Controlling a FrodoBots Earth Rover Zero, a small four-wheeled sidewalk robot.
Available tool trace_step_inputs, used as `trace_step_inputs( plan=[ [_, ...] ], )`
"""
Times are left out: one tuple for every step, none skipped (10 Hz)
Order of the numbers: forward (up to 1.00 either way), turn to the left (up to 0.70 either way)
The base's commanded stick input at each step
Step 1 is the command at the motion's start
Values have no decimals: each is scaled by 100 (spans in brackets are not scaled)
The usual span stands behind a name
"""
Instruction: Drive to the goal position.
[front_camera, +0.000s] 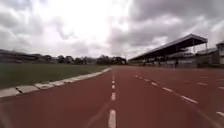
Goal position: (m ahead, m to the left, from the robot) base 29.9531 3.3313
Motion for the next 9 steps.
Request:
trace_step_inputs(
  plan=[
    [70,0],
    [70,0],
    [70,0],
    [70,0],
    [70,0],
    [70,0],
    [70,0],
    [70,0],
    [70,0]
  ],
)
